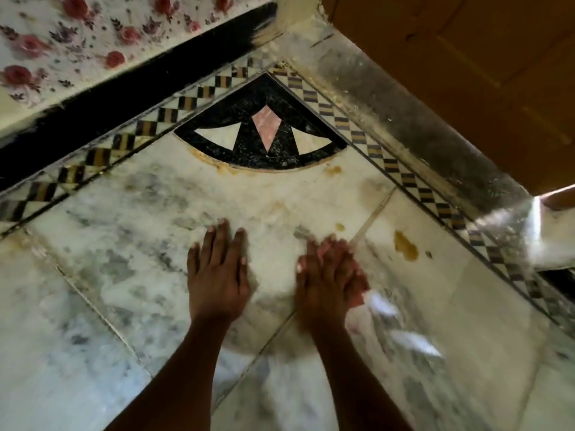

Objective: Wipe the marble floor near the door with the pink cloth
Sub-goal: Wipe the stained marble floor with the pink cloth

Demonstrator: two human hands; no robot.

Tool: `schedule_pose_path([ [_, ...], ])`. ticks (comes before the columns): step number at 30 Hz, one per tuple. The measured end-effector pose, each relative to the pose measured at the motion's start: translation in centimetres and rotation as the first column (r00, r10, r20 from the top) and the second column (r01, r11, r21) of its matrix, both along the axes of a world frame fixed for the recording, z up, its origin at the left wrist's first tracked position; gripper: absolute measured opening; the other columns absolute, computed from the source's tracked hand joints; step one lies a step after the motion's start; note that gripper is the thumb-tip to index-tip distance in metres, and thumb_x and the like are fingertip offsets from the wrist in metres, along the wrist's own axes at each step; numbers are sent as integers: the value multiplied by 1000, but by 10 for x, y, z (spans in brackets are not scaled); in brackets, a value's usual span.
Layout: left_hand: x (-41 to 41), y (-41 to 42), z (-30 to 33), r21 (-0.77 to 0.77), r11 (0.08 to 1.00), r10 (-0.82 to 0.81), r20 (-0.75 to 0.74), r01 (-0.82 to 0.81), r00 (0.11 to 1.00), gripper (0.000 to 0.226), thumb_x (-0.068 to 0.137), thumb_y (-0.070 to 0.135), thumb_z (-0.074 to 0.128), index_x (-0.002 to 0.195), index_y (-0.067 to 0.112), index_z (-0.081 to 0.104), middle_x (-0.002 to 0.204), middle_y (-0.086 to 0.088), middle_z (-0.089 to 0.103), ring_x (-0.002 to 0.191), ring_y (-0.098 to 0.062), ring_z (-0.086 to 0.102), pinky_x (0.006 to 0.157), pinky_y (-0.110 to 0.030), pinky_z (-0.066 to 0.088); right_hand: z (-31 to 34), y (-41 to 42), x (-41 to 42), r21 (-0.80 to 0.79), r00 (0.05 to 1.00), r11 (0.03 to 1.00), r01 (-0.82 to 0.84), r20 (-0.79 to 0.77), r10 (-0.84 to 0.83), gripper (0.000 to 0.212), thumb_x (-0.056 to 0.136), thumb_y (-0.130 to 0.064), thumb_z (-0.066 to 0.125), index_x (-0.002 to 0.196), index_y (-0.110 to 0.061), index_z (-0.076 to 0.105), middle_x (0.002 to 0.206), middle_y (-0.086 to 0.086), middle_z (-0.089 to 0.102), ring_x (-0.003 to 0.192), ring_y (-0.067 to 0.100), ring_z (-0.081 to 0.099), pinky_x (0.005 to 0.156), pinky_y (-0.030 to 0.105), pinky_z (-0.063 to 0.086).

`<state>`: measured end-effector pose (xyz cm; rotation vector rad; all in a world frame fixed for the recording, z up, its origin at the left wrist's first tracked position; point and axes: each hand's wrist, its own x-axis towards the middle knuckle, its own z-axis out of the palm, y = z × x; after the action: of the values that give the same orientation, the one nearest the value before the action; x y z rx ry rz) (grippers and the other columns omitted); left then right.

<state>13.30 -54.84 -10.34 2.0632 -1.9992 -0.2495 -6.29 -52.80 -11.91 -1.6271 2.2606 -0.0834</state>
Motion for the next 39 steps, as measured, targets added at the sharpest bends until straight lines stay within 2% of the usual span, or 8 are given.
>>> schedule_pose_path([
  [3,0,0,4,5,1000,6,-11,-6,1000,62,106,38,39,166,26,37,178,-6,24,163,-30,29,128,-56,24,14,83,-3,-22,980,981,-193,-46,192,60,108,-63,21,166,-56,5,181,1,-7,166,34,-7,130,66,8],
  [9,0,-1,-5,-27,999,31,-14,-32,999,63,105,39,38,166,24,38,178,-5,26,163,-29,30,128,-55,25,-7,-52,-22,-191,974,955,225,7,-228,65,106,-61,16,169,-43,21,180,11,7,166,41,-2,127,71,4],
  [15,0,2,0,8,997,74,36,-74,997,61,106,39,37,167,29,36,178,-2,24,164,-25,28,129,-57,23,-3,-14,-17,-252,971,941,-225,-133,197,57,110,-56,30,166,-46,30,180,0,13,168,26,3,133,53,-1],
  [22,75,-45,6,31,1000,-4,171,-1,985,65,98,41,39,156,15,49,163,-16,49,141,-40,55,112,-60,43,2,-95,-9,-145,984,974,177,-11,-180,68,106,-61,14,170,-41,14,180,12,4,164,45,-2,128,69,1],
  [28,127,-67,-8,32,995,94,83,-97,992,69,107,61,16,170,33,22,179,-7,20,163,-33,25,127,-57,23,-5,-31,9,-284,904,858,-427,-150,400,56,111,-57,24,166,-47,29,178,2,22,166,26,16,129,60,23],
  [32,127,-69,-7,20,991,130,42,-131,991,66,107,57,20,168,35,26,179,-3,22,163,-29,24,127,-54,21,-5,-60,-16,-249,987,965,-77,-153,39,62,106,-60,22,165,-44,35,176,8,28,162,36,26,127,66,19],
  [35,128,-70,-13,3,993,121,48,-121,992,66,108,56,18,170,36,20,180,0,16,165,-26,20,128,-53,20,-1,-135,40,-159,994,983,91,-39,-98,70,101,-60,11,169,-43,20,180,12,6,165,42,3,129,65,0],
  [39,129,-70,-14,13,991,136,52,-136,989,65,108,55,18,171,38,13,181,4,9,167,-22,14,128,-52,20,-7,-118,86,-253,921,886,-388,-135,364,60,111,-57,19,169,-43,16,180,3,-3,166,32,-8,131,56,-4],
])
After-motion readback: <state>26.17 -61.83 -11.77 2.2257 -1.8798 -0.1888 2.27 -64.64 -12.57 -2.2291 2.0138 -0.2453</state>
